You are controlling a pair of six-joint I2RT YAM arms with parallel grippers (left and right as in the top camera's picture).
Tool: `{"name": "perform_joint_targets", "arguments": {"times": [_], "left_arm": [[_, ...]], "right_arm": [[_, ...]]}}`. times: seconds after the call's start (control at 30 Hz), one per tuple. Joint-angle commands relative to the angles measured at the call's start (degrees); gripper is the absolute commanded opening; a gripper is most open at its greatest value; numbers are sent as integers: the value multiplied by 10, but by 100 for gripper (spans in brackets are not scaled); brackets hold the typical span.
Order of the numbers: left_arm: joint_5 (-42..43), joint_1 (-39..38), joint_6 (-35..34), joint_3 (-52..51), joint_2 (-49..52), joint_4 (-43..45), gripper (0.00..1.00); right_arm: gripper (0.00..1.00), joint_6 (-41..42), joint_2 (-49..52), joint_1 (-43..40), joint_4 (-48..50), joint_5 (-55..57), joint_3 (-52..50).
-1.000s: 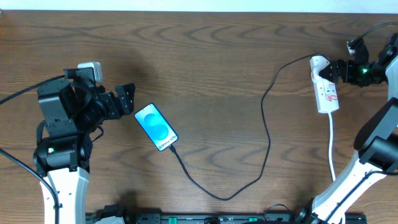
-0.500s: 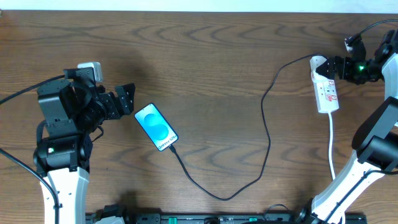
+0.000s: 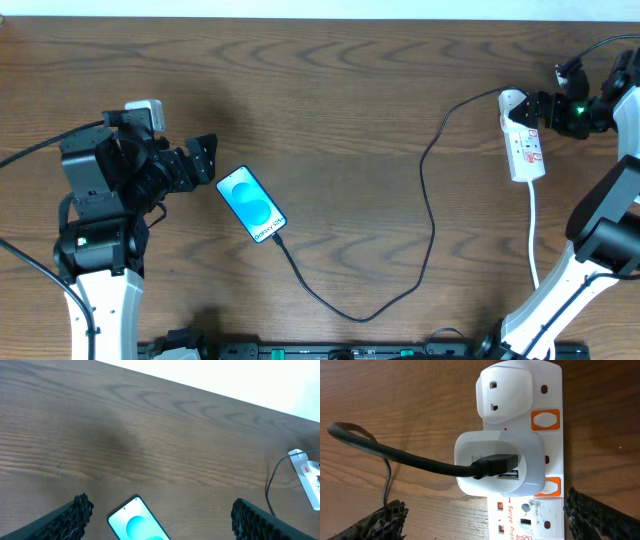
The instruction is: Plug charger to phone and switch on socket
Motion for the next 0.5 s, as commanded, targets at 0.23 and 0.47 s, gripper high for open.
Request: {"name": "perform_joint_targets", "arguments": {"times": [0.23, 0.47], "left_arm": [[3, 1, 10, -2, 1, 0, 91], [3, 1, 10, -2, 1, 0, 91]], "right_arm": [[99, 8, 9, 12, 4, -2, -8], [99, 12, 11, 12, 4, -2, -8]]}}
